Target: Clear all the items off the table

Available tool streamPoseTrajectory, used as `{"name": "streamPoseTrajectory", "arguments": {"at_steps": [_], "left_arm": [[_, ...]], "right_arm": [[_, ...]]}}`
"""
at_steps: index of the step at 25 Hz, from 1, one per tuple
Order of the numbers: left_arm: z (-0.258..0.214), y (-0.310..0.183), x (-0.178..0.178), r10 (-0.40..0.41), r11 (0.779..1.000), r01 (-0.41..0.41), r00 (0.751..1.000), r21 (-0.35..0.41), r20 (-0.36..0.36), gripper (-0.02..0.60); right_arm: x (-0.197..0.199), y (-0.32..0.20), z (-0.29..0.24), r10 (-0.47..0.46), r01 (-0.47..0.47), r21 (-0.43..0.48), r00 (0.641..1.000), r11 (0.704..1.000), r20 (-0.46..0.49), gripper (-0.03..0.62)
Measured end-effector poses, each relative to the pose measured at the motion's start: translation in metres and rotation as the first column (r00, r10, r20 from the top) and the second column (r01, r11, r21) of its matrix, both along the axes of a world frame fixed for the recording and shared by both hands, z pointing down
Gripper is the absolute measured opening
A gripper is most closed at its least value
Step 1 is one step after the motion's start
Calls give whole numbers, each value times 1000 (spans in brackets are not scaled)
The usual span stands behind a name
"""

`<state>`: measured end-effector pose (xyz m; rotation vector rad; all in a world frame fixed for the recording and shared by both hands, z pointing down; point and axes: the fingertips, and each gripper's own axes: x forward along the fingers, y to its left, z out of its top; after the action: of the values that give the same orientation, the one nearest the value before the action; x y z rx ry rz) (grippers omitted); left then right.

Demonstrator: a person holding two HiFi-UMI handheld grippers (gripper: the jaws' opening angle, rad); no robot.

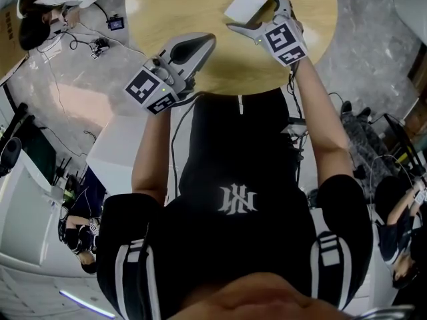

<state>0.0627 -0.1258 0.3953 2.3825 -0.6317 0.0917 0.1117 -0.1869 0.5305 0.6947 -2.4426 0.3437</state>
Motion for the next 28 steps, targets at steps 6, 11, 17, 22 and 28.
{"name": "streamPoseTrajectory", "arguments": {"at_steps": [6,11,17,22,28], "left_arm": [[1,-1,-5,-13,1000,13,1000,5,-2,12],[0,0,-8,-20,1000,20,1000,2,-4,12],[-6,2,-11,-30,999,30,1000,17,0,12],[-17,7,-5,-66,997,66,998,31,14,12],[-39,9,-22,-194,976,185,978,112,70,12]], "right_arm": [[0,-1,11,-13,14,3,999,1000,-45,611],[-2,-2,3,-35,38,41,997,998,-75,538],[2,-3,-10,-24,26,40,997,999,-69,535],[15,4,-45,-35,36,64,999,997,-30,535],[7,-2,-107,-128,117,164,990,980,64,535]]}}
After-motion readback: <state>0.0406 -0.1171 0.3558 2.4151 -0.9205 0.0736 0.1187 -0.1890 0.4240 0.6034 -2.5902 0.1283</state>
